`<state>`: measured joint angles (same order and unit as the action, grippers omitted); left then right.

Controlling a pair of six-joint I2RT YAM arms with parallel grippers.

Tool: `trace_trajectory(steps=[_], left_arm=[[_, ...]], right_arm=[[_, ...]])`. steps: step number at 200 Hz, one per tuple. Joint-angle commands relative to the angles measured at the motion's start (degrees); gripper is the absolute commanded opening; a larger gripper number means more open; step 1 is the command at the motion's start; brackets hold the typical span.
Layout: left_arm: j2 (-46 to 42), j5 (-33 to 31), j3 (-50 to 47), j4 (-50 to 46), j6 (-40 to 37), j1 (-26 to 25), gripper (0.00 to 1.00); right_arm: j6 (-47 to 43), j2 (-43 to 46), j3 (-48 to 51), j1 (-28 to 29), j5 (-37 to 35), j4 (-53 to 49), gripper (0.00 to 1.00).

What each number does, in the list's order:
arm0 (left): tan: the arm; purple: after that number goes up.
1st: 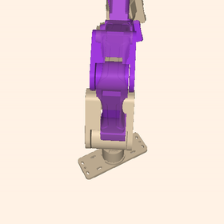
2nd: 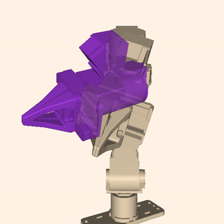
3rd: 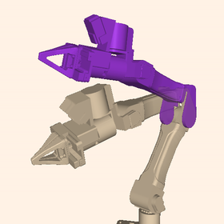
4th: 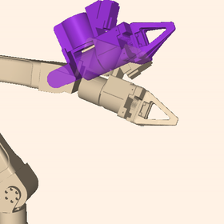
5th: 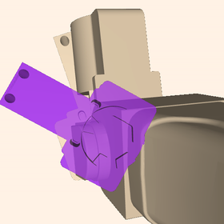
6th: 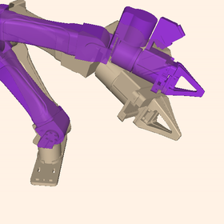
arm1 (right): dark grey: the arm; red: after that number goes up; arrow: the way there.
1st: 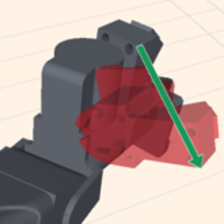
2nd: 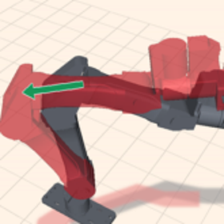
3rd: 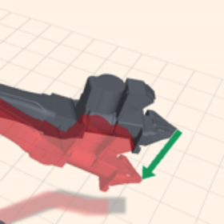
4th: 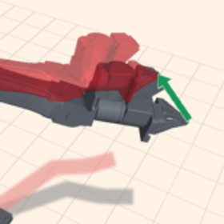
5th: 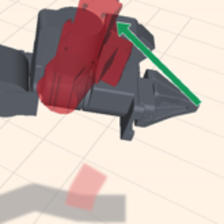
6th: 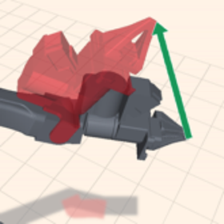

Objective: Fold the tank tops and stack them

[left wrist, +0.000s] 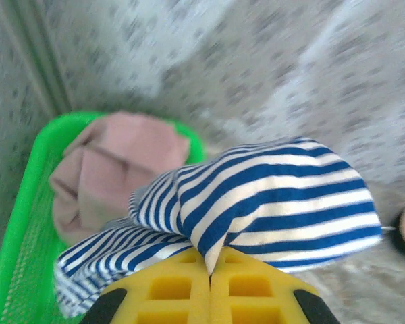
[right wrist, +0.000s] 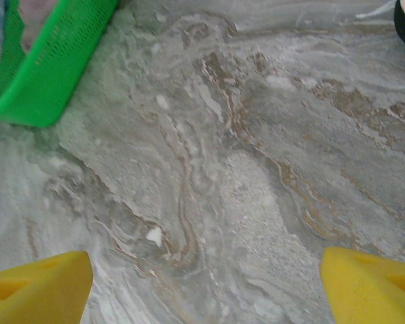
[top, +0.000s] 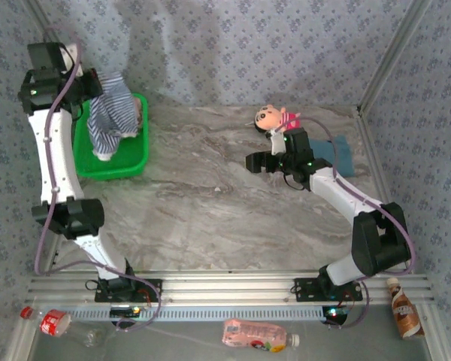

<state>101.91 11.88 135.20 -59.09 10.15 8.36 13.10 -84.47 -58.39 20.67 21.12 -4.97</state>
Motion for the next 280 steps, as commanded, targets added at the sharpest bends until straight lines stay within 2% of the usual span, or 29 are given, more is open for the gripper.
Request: trace_trajectory(steps=[1, 23, 38, 60, 88, 115, 138, 168, 177, 186, 204, 225, 251, 280], left_arm=[[-4.7, 6.4, 0.7, -2.8, 6.1, -4.5, 0.0], [-8.0, 6.6, -0.3, -2.1, 9.9, -12.0, 0.0], [-9.3, 3.0, 1.0, -2.9, 11.0, -18.2, 0.0], [-10.5, 4.2, 0.2, -0.2, 15.9, -26.5, 0.0], [-12.1, 3.6, -11.8, 7.5, 22.7, -35.9, 0.0], [-13.7, 4.3, -34.1, 19.7, 30.7, -39.9, 0.0], [-11.9, 2.1, -51.2, 35.2, 38.6, -42.6, 0.0], [-2.8, -2.7, -59.4, 43.2, 40.6, -43.2, 0.0], [0.7, -2.3, -58.7, 43.7, 40.1, -42.8, 0.05], [3.9, -2.5, -56.3, 42.3, 38.0, -42.6, 0.11], [9.4, -10.1, -48.5, 30.6, 31.5, -42.5, 0.17], [13.0, -13.3, -43.3, 19.8, 28.8, -40.3, 0.43], [9.5, -15.1, -44.1, 13.7, 27.5, -40.3, 0.57], [1.6, -16.0, -47.8, 8.9, 30.3, -42.7, 0.68]], right_arm=[[3.8, 3.1, -3.1, 0.3, 2.9, 2.9, 0.89], [3.7, 5.2, -3.6, 0.2, 4.1, 2.3, 0.89], [3.3, 7.2, -3.2, 0.2, 4.9, 1.9, 0.89], [2.0, 10.4, -2.3, 0.0, 6.3, 0.7, 0.89], [0.8, 15.8, 1.0, -0.3, 6.1, -0.9, 0.89], [-0.6, 21.0, 5.2, -0.8, 4.8, -6.3, 0.88], [-0.6, 25.7, 10.5, -1.0, 3.4, -10.0, 0.87], [2.5, 29.6, 18.1, -0.5, 1.2, -11.7, 0.84], [3.6, 30.1, 20.0, 0.1, 0.1, -11.8, 0.83], [4.1, 30.0, 21.6, 1.2, -1.2, -12.0, 0.82], [5.4, 28.1, 23.8, 2.3, -3.8, -11.2, 0.81], [5.4, 23.0, 23.4, 2.9, -5.9, -9.4, 0.78], [4.2, 14.6, 20.0, 2.4, -7.3, -5.1, 0.75], [4.5, 3.8, 15.9, 0.5, -2.7, -0.3, 0.73]])
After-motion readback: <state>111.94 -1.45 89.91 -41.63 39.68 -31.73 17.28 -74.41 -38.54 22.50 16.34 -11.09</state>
